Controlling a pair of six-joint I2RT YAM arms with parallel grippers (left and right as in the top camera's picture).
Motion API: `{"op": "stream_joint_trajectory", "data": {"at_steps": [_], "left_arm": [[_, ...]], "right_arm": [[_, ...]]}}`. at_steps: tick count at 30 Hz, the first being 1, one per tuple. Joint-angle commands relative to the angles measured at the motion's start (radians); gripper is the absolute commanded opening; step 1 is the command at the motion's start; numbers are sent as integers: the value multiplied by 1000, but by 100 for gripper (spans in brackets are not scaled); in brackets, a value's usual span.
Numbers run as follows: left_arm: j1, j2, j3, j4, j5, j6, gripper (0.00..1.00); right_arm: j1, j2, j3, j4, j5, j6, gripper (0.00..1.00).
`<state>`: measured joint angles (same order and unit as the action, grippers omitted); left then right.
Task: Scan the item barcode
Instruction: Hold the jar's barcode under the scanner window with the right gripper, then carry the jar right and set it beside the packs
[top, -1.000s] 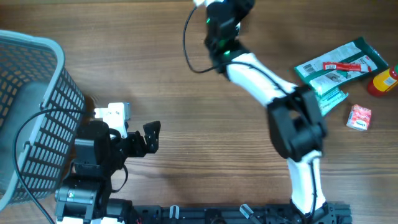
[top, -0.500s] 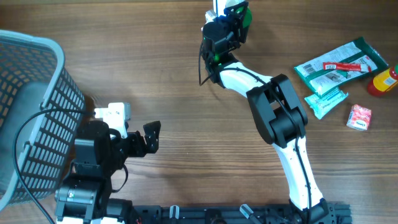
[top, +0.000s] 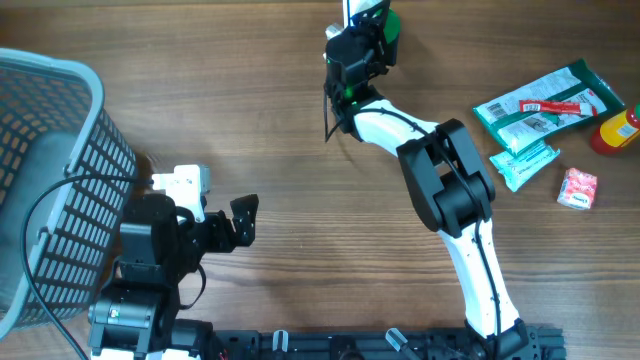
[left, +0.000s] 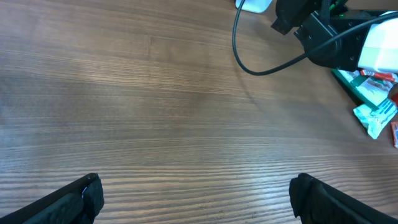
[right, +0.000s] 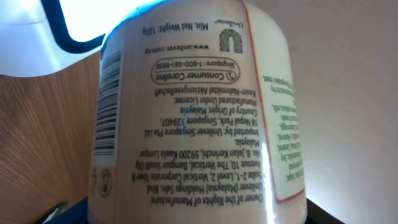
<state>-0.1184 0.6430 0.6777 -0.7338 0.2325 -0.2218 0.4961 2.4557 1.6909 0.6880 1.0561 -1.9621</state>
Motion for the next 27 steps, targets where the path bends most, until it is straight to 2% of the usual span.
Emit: {"op": "stream_joint_trajectory", "data": {"at_steps": [1,7,11,18,19,20,23,27], "left_arm": [[3,-2,-1,3,-6,9,100],[3,-2,-1,3,-6,9,100],[3,-2,-1,3,-6,9,100],[3,-2,-1,3,-6,9,100],[3,-2,-1,3,-6,9,100],[3,-2,-1,3,-6,9,100],[3,-2,-1,3,-6,9,100],[3,-2,-1,3,-6,9,100]], "right_arm": [[-6,-5,21,6,-8,-2,4],[-14,-5,30,11,-9,-26,4],[-36,-5,32,131,-27,-28,4],[-44,-6,32,132,-28,-15,4],[-44,-5,32,135,-27,39,4],[-42,-13,32,205,15,249,4],[-48,-58,31,225,65,335,4],[-85,-191,31,201,106,528,4]]}}
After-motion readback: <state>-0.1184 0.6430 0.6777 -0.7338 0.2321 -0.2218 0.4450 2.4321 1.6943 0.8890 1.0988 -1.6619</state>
